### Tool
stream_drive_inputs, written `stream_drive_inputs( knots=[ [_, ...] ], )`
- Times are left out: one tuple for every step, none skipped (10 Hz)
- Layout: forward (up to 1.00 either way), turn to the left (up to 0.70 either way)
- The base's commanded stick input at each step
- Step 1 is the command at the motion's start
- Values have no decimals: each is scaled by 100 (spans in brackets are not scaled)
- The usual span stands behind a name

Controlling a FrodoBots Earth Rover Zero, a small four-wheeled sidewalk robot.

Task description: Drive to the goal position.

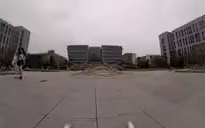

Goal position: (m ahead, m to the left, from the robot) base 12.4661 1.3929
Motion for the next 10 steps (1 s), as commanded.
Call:
stream_drive_inputs(
  knots=[
    [70,14],
    [70,14],
    [70,14],
    [70,14],
    [70,14],
    [70,14],
    [70,14],
    [70,14],
    [70,14],
    [70,14]
  ],
)
